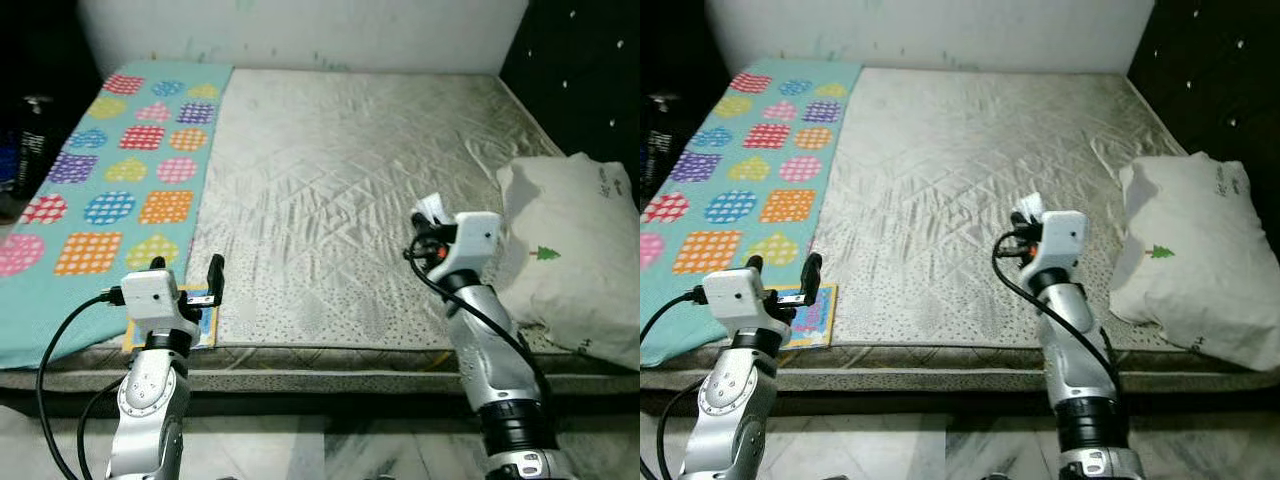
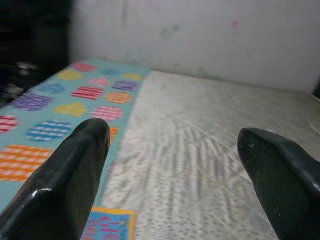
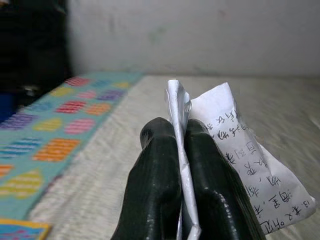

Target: Clean up the room

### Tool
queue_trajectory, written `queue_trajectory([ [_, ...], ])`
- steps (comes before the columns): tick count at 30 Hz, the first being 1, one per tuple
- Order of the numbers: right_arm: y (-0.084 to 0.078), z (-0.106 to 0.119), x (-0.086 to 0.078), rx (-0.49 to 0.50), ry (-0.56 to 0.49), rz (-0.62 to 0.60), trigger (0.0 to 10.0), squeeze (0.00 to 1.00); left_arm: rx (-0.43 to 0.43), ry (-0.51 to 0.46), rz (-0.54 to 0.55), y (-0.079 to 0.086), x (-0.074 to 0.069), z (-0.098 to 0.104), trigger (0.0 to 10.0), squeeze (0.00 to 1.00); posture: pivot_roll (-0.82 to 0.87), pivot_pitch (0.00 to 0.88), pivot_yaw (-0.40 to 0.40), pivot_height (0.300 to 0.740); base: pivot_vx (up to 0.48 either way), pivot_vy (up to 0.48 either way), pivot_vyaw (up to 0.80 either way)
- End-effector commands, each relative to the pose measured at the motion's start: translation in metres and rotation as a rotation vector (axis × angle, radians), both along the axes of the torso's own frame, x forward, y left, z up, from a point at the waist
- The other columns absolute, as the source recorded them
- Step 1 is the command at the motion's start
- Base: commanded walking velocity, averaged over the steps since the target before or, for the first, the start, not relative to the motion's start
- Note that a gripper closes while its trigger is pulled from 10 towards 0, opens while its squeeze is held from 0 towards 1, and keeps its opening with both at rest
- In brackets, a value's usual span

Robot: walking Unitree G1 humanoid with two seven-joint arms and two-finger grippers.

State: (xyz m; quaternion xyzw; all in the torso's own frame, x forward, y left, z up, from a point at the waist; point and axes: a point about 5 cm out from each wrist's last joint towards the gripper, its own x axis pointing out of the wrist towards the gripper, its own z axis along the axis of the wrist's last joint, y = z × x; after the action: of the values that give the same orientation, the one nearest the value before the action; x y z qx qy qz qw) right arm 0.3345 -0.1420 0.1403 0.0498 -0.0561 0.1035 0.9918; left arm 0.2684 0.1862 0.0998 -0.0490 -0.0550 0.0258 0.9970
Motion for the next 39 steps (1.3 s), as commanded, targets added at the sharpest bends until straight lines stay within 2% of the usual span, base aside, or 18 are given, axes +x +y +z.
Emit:
queue_trajectory([
  [1,-0.002,0.003,0.003,0.000,-0.010,-0.009,10.0,0.00,0.020,-0.006,0.009,0.004,0.002,0.001,10.0,0.00,0.09,0.003,-0.014,0.740,0.000,0.000,0.00],
  [12,0.000,-0.009,-0.001,-0.047,0.025,-0.012,10.0,0.00,-0.003,-0.024,0.023,-0.002,0.011,0.003,10.0,0.00,0.08,0.000,-0.014,0.740,0.000,0.000,0.00],
  [16,0.001,-0.009,-0.002,-0.071,0.010,-0.001,10.0,0.00,-0.005,-0.024,-0.008,-0.006,0.010,0.001,10.0,0.00,0.08,0.000,-0.021,0.740,0.000,0.000,0.00],
  [23,0.005,-0.005,0.000,-0.070,-0.013,0.026,10.0,0.00,-0.007,-0.033,-0.004,-0.004,0.010,0.001,10.0,0.00,0.09,0.000,-0.035,0.740,0.000,0.000,0.00],
  [32,-0.001,-0.011,-0.001,-0.110,0.011,0.017,10.0,0.00,-0.005,-0.025,0.029,-0.005,0.007,-0.002,10.0,0.00,0.09,0.000,-0.072,0.740,0.000,0.000,0.00],
  [36,0.000,-0.016,-0.009,-0.127,0.027,0.025,10.0,0.00,-0.020,0.000,0.083,0.002,0.004,-0.007,10.0,0.00,0.07,0.000,-0.050,0.740,0.000,0.000,0.00],
  [39,0.000,-0.023,-0.014,-0.116,0.040,0.002,10.0,0.00,-0.020,0.030,0.063,0.004,0.002,-0.013,10.0,0.00,0.05,0.005,-0.013,0.740,0.000,0.000,0.00],
])
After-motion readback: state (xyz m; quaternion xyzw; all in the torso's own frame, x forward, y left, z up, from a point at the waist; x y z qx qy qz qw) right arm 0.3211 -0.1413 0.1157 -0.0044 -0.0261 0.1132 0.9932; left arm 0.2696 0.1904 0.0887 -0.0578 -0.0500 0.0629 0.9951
